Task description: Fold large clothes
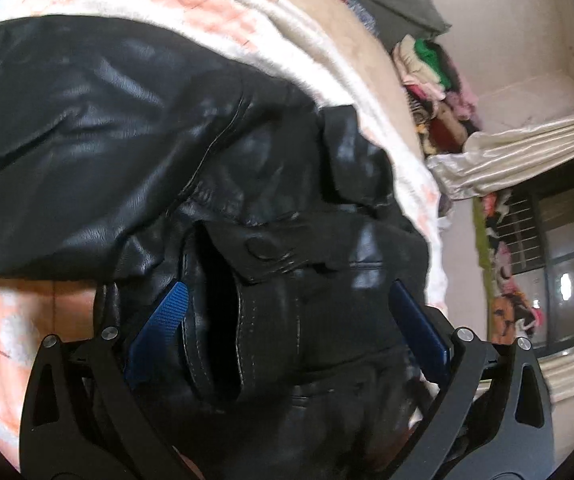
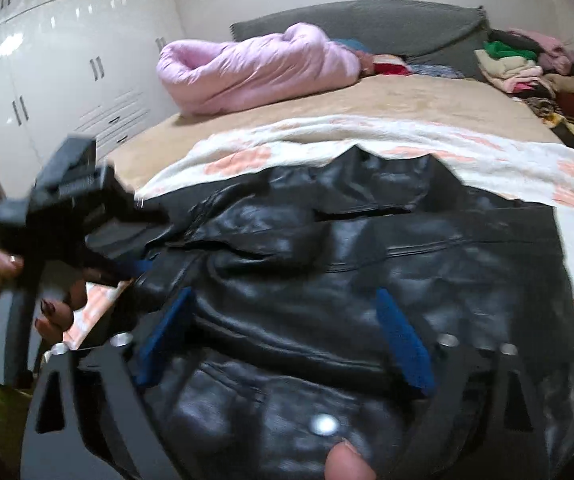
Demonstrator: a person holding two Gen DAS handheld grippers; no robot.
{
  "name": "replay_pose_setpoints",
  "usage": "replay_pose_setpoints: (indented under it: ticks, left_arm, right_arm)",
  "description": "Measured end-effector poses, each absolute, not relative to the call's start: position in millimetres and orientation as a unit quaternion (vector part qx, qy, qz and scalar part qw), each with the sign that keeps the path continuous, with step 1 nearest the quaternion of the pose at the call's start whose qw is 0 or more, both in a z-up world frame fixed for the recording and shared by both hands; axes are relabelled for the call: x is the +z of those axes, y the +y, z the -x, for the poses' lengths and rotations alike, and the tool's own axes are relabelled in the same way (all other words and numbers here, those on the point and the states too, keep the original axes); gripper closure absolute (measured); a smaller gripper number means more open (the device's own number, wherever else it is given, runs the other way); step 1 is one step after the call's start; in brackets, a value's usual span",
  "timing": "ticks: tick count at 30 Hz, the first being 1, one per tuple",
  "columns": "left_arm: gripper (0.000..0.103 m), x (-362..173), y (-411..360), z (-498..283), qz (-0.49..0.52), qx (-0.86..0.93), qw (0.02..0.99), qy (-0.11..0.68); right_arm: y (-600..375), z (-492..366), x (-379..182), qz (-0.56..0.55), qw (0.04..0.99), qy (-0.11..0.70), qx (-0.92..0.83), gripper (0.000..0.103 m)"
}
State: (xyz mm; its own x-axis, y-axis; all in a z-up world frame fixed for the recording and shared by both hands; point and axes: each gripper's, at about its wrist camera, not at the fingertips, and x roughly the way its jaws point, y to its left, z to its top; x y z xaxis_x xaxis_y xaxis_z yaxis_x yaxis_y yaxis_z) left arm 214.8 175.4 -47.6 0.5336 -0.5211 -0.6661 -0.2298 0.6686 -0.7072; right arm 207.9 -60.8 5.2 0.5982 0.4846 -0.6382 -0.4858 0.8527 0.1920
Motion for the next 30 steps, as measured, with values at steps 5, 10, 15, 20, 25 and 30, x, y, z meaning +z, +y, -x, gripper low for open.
replay_pose_setpoints:
  ticks: [5, 10, 15, 20, 25, 30]
  left_arm:
    - [0.069, -45, 164, -218, 0.367, -0.092, 0.796, 0.472]
    - [0.101, -21, 162, -212, 0.358, -0.123, 0.819, 0.432]
    - [0.101, 46, 155, -193, 0.314, -0.219, 0.864, 0.328]
    - [0.101, 23, 170, -201, 0.303, -0.169, 0.868, 0.356]
    - [0.101, 0, 173, -203, 0.264, -0.117, 0.873, 0.393]
    - [0.101, -7, 170, -203, 0.225, -0.09, 0.879, 0.411]
  right_arm:
    - [-94, -216, 10, -0.016, 0.906, 0.357, 0.229, 0.043]
    - [-136, -226, 17, -0.027, 0.918, 0.352, 0.18, 0.043]
    - [-202, -260, 35, -0.074, 0.932, 0.343, 0.087, 0.043]
    - [-220, -297, 32, -0.075, 0.93, 0.355, 0.058, 0.051]
    - [-205, -337, 1, -0.065, 0.908, 0.407, 0.08, 0.063]
    - [-191, -360, -23, -0.029, 0.889, 0.451, 0.072, 0.063]
